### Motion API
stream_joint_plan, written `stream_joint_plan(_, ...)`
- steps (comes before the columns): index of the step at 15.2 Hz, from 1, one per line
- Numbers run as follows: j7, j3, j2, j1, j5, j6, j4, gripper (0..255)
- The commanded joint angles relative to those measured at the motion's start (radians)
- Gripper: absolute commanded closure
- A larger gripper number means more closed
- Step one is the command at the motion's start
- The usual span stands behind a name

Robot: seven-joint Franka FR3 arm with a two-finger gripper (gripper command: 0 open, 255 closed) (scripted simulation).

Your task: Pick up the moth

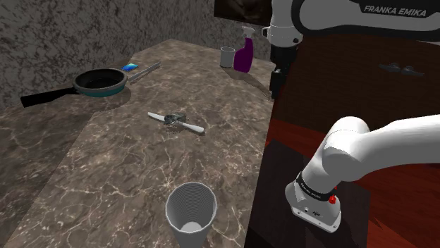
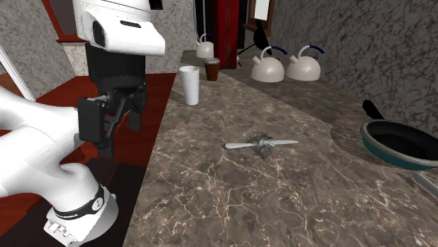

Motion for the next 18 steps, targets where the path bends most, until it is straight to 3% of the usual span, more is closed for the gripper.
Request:
stream_joint_plan(1, 0.0, 0.0, 0.0, 0.0, 0.0, 0.0, 0.0, 0)
stream_joint_plan(9, -0.187, -0.033, 0.328, 0.075, 0.03, 0.143, 0.161, 0)
stream_joint_plan(18, -0.398, -0.024, 0.673, 0.15, 0.092, 0.201, 0.415, 0)
